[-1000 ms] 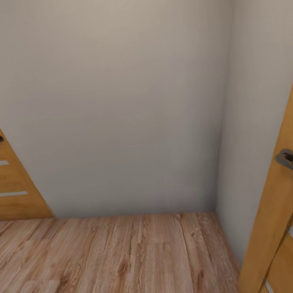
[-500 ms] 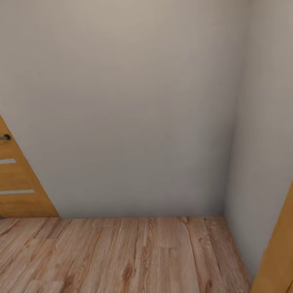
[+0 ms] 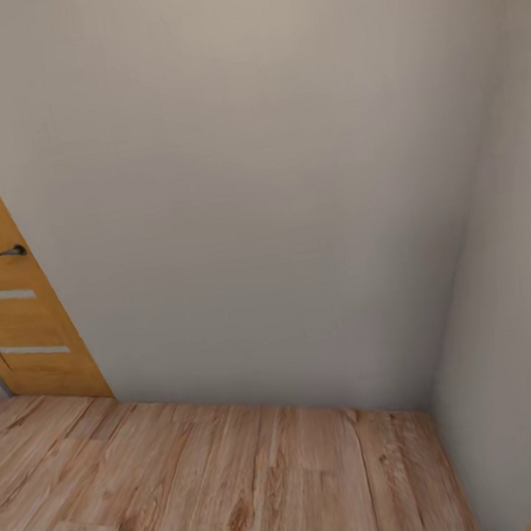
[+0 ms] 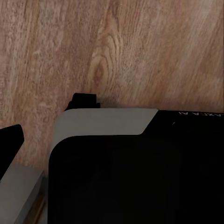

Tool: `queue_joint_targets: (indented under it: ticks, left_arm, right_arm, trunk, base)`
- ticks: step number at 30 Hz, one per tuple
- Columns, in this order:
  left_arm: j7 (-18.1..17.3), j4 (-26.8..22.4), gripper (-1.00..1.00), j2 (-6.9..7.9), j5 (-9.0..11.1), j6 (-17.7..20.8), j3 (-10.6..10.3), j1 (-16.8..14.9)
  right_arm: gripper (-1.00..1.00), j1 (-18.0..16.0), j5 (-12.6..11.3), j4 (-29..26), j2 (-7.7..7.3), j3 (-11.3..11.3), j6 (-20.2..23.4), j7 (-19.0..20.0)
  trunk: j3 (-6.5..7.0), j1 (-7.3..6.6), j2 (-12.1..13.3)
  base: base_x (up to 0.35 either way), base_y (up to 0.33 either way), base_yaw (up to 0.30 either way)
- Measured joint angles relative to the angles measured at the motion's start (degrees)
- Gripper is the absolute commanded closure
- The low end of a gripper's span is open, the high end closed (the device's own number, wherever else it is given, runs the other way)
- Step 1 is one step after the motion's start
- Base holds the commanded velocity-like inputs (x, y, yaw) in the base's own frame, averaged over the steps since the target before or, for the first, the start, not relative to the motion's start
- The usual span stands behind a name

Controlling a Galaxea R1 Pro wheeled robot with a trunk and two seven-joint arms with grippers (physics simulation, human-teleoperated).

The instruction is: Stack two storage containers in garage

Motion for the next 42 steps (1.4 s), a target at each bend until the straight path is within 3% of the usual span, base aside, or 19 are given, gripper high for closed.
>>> queue_joint_targets:
  ticks: [16, 42]
  left_arm:
    - [0.0, 0.0, -1.00, 0.02, 0.0, 0.0, 0.0, 0.0]
    - [0.0, 0.0, -1.00, 0.09, 0.0, 0.0, 0.0, 0.0]
  right_arm:
    - [-1.00, 0.0, 0.0, 0.0, 0.00, 0.1, 0.0, 0.0]
    - [-1.00, 0.0, 0.0, 0.0, 0.00, 0.0, 0.0, 0.0]
  trunk:
    - [0.00, 0.01, 0.0]
    - [0.00, -0.01, 0.0]
  base:
    - [0.044, 0.000, 0.268]
    - [0.313, 0.000, 0.269]
